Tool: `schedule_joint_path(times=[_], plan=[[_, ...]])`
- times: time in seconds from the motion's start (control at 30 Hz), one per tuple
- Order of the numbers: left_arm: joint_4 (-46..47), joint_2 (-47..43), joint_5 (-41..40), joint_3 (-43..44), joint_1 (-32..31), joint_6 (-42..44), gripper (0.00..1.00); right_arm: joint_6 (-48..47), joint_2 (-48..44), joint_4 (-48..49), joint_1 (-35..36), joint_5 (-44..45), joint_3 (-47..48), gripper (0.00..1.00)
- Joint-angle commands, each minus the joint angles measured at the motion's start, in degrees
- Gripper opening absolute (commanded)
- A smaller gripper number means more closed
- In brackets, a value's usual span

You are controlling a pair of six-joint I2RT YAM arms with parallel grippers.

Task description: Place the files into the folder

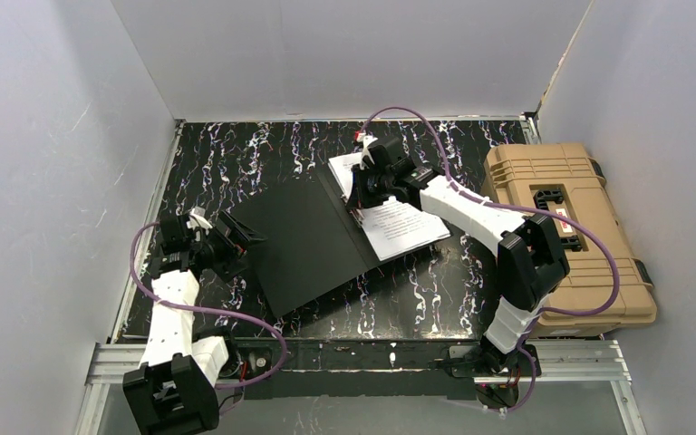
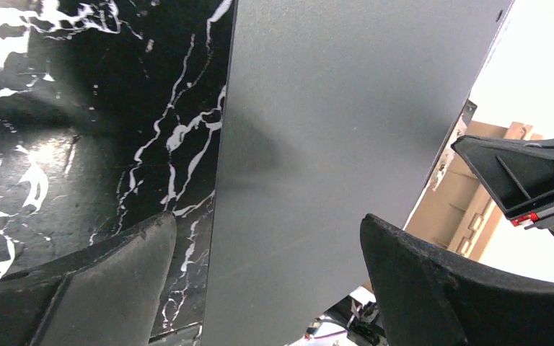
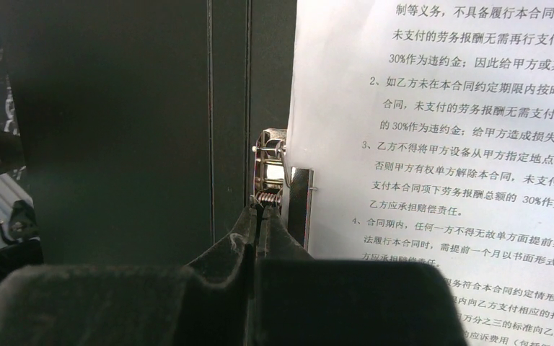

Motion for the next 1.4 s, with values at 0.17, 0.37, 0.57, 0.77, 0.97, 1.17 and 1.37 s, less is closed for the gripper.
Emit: schedule_joint_path(times=[0.17,0.37,0.57,0.77,0.97,1.17,1.37], plan=[[6.25,-0.14,12.17,-2.64,0.84,-3.80,0.94,3.05,-3.40,2.53,-0.52,-7.50,5.27,0.01],[9.07,-0.67,15.43,-4.15,0.86,-6.00,0.67,3.24,-3.73,3.21,-0.53,-7.42,3.93,0.01],[4.98,-3.32,12.75,-3.06,0.93,-3.46,0.30,2.37,-3.77,2.80,-0.51,-5.57,2.18,0.01],[1.51,-4.52,11.59,-0.82,0.93,-1.34,0.04,1.44,-3.59,2.42,-0.37,-4.46,0.02,0.01],[-1.71,-4.87,10.17,2.05,0.90,1.62,0.00,1.05,-3.07,2.60,1.48,-2.45,-2.68,0.01],[-5.23,-5.44,8.46,4.56,0.84,4.10,0.00,1.66,-1.70,3.61,3.66,-1.23,-4.11,0.01],[-7.88,-4.94,7.12,5.77,0.55,6.46,0.00,1.34,-2.10,3.24,3.76,0.59,-3.67,0.31]])
